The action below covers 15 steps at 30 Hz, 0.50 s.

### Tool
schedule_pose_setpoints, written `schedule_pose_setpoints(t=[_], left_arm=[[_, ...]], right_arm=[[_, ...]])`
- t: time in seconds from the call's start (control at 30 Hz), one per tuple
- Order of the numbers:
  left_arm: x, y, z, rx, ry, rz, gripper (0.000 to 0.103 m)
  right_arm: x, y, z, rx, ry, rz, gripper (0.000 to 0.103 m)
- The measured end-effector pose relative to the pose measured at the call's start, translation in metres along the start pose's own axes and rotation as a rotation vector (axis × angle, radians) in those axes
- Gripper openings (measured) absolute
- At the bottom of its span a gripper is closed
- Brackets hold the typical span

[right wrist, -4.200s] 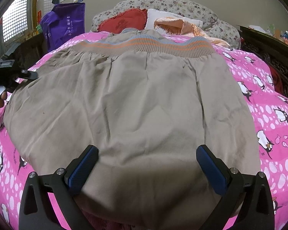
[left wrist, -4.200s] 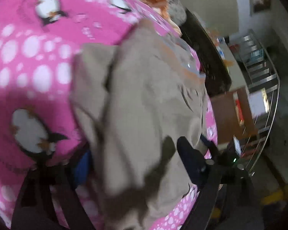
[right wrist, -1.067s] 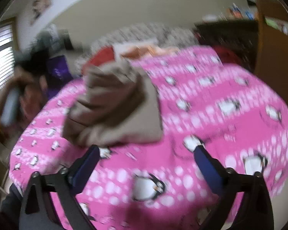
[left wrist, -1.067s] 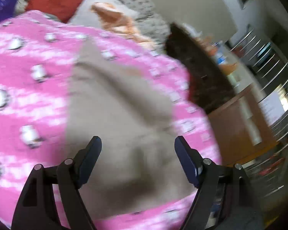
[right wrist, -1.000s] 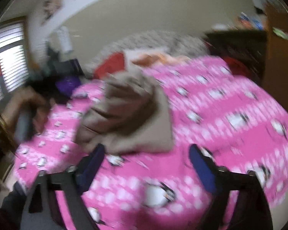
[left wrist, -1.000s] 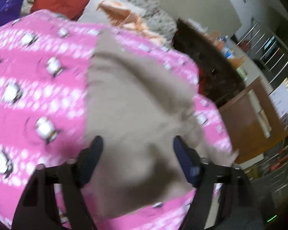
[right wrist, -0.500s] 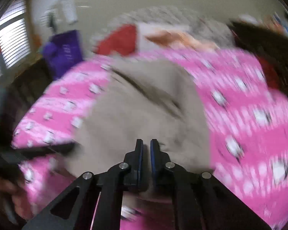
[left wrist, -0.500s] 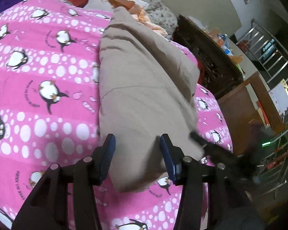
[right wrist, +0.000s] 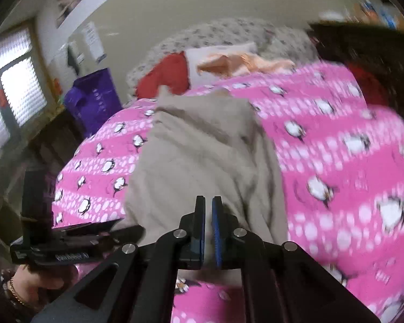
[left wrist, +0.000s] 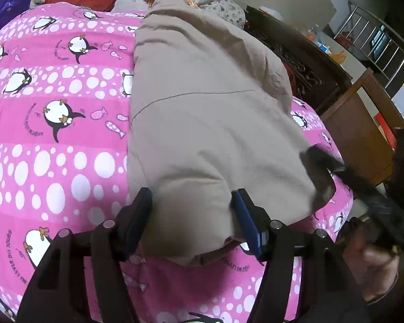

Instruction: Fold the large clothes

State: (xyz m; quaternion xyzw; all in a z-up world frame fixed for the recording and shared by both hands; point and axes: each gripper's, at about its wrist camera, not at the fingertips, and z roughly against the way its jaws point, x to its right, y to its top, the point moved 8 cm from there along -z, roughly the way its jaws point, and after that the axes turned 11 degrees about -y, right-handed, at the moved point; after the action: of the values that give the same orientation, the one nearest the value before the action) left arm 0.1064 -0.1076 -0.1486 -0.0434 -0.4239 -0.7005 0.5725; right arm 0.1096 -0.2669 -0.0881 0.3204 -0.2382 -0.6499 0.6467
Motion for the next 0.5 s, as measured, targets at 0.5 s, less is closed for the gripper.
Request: schedule_pose_setpoints(t=[0.5], left_arm=[[-0.001, -0.005, -0.001, 0.020, -0.006, 0.008, 0.062]], right_arm=[[-0.015, 0.096, -0.046, -0.064, 0.059, -0.112, 0.007]])
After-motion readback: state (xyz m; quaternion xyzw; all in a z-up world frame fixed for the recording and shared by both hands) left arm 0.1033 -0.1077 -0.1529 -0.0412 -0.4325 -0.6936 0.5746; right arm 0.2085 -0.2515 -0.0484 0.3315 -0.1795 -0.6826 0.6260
